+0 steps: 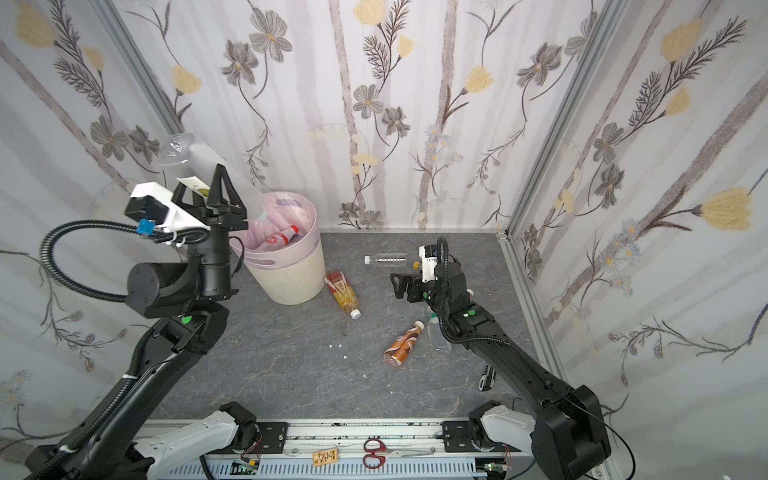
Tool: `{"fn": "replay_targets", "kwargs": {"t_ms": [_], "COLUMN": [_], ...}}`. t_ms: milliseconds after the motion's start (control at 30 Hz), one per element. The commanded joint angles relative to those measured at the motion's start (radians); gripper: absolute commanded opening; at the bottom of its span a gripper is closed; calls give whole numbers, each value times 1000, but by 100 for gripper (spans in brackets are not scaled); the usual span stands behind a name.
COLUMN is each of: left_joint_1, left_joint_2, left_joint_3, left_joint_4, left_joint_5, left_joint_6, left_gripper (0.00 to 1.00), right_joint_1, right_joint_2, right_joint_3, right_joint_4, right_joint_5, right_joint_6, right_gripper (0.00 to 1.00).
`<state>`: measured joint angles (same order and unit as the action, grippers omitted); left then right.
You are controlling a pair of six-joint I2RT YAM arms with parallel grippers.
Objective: Throw the plastic bottles in the bin
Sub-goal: 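Open the left gripper to drop the frosted bottle into the bin, then lower the right gripper onto the gold-red bottle while the left gripper withdraws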
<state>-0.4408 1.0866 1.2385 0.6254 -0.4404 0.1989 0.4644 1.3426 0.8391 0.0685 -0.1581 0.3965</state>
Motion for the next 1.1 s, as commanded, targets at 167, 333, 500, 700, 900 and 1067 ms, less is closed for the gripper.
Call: {"fn": "replay_targets", "kwargs": {"t_ms": [167, 333, 500, 700, 900, 1067], "left_joint_1": [107, 8, -150, -180, -178, -61], "left_joint_2": [215, 176, 107, 61, 5, -109], "left_joint_3": [164, 317, 263, 72, -203, -442], "left_joint_4": [-351, -515, -516, -515, -517, -513], "left_joint_5": [-25, 134, 109, 213, 313, 406], "left_joint_6": [-225, -373, -393, -580, -803, -1071], "left_gripper": [100, 100, 100, 100, 100, 100], "right_joint_1": [1, 2, 17, 83, 180, 225], "right_joint_2": [-42, -19, 36, 112, 287, 440], "right_joint_3": [-39, -43, -29, 9, 70, 154], "right_joint_4": [65, 97, 134, 119, 113, 120], "right_joint_5": [-32, -57, -70, -7, 48, 45], "right_joint_6": [29, 47, 70, 41, 1, 4], "right_gripper": [100, 100, 100, 100, 100, 100]}}
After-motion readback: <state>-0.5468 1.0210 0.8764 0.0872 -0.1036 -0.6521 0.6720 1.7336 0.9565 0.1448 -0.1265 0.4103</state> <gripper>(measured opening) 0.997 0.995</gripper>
